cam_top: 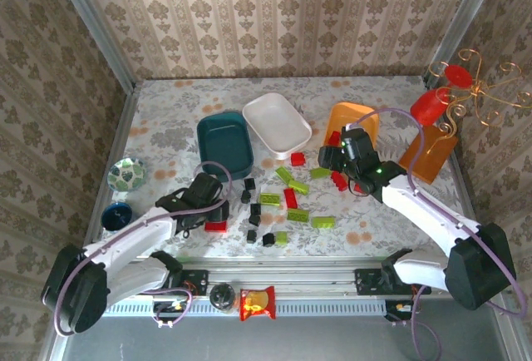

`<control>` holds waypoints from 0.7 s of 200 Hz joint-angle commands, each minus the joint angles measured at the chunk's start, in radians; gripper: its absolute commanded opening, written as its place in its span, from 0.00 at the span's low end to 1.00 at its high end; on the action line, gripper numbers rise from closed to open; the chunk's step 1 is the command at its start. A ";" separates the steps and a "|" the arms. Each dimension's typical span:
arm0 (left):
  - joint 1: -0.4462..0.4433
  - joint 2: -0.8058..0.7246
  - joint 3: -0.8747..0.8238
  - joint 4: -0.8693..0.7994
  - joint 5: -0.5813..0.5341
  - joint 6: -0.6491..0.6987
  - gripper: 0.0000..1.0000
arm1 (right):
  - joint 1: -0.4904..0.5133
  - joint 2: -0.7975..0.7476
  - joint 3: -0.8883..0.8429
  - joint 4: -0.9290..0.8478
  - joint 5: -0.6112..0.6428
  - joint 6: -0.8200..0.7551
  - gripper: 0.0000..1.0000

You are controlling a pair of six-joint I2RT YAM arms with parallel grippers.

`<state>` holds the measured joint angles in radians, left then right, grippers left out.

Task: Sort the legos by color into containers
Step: Pick up the lego from the bottom-left of the table.

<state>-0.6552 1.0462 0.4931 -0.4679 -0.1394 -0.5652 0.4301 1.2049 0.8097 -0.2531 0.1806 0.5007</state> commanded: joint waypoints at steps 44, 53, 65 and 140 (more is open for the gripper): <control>-0.010 0.091 -0.001 0.042 -0.014 -0.024 0.51 | 0.006 -0.033 -0.005 0.000 0.033 0.000 0.74; -0.015 0.095 -0.001 0.046 -0.017 -0.027 0.51 | 0.006 -0.037 -0.007 0.004 0.035 -0.002 0.74; -0.022 0.102 -0.002 0.051 -0.019 -0.031 0.50 | 0.005 -0.038 -0.009 0.005 0.040 -0.002 0.74; -0.040 0.086 0.002 0.035 -0.048 -0.039 0.26 | 0.002 -0.029 -0.014 0.009 0.049 -0.004 0.74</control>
<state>-0.6888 1.1503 0.4931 -0.4038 -0.1612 -0.5957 0.4301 1.1885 0.8047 -0.2501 0.1967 0.4999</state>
